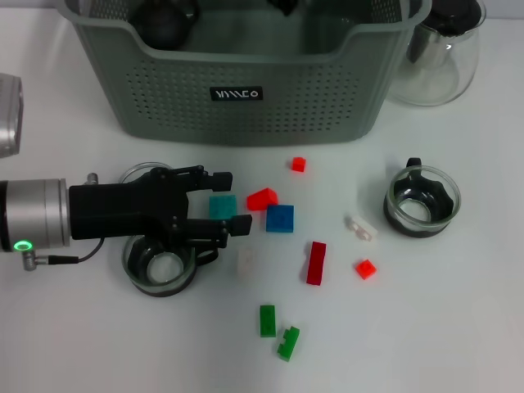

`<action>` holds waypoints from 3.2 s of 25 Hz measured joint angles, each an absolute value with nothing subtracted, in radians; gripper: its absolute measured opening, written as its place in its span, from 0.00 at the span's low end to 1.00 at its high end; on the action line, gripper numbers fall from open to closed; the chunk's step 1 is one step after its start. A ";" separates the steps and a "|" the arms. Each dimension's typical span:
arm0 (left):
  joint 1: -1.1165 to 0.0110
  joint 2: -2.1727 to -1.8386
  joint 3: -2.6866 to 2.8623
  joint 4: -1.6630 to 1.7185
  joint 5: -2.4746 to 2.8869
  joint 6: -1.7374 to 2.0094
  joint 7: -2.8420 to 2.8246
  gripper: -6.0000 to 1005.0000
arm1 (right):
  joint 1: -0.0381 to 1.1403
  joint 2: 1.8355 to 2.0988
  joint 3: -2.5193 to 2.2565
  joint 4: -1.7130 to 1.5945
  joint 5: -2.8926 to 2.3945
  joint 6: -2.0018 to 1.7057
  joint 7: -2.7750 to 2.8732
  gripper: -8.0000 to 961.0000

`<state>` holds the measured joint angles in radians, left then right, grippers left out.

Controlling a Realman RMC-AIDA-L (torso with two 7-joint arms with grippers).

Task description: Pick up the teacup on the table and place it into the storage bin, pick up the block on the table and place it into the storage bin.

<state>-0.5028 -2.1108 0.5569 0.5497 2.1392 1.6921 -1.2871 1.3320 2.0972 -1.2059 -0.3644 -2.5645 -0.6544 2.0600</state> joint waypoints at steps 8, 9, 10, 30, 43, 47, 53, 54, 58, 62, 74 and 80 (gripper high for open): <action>-0.503 -2.111 0.555 0.544 2.140 1.686 -1.287 0.82 | 1.325 2.100 -1.283 -0.347 -2.583 -0.638 2.062 0.14; -0.503 -2.111 0.555 0.544 2.140 1.686 -1.287 0.82 | 1.324 2.100 -1.288 -0.347 -2.583 -0.640 2.062 0.14; -0.503 -2.111 0.555 0.543 2.140 1.685 -1.287 0.82 | 1.323 2.100 -1.295 -0.346 -2.583 -0.642 2.062 0.15; -0.503 -2.111 0.555 0.543 2.140 1.683 -1.289 0.82 | 1.318 2.098 -1.317 -0.339 -2.585 -0.643 2.070 0.20; -0.500 -2.111 0.555 0.543 2.140 1.691 -1.290 0.82 | 1.311 2.098 -1.316 -0.376 -2.585 -0.655 2.075 0.40; -0.496 -2.110 0.555 0.543 2.140 1.692 -1.290 0.82 | 1.262 2.097 -1.308 -0.548 -2.579 -0.710 2.108 0.46; -0.495 -2.108 0.555 0.544 2.140 1.692 -1.290 0.82 | 1.160 2.095 -1.246 -0.932 -2.557 -0.898 2.176 0.54; -0.495 -2.108 0.555 0.544 2.140 1.692 -1.290 0.82 | 1.144 2.094 -1.228 -0.994 -2.537 -0.932 2.178 0.56; -0.495 -2.107 0.555 0.546 2.140 1.694 -1.290 0.82 | 1.069 2.070 -1.144 -1.173 -2.343 -1.117 2.142 0.61; -0.495 -2.105 0.555 0.547 2.143 1.701 -1.290 0.82 | 0.981 2.018 -1.036 -1.247 -2.065 -1.325 2.074 0.61; -0.500 -2.102 0.555 0.549 2.142 1.707 -1.290 0.82 | 0.763 1.913 -0.762 -1.254 -1.738 -1.876 1.901 0.76; -0.502 -2.102 0.555 0.549 2.141 1.701 -1.290 0.82 | 0.690 1.868 -0.791 -1.248 -1.728 -1.980 1.867 0.86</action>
<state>-0.5016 -2.1021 0.5552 0.5491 2.1409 1.7009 -1.2901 0.6895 1.8683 -0.7906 -1.2475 -1.7277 -1.9798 1.8670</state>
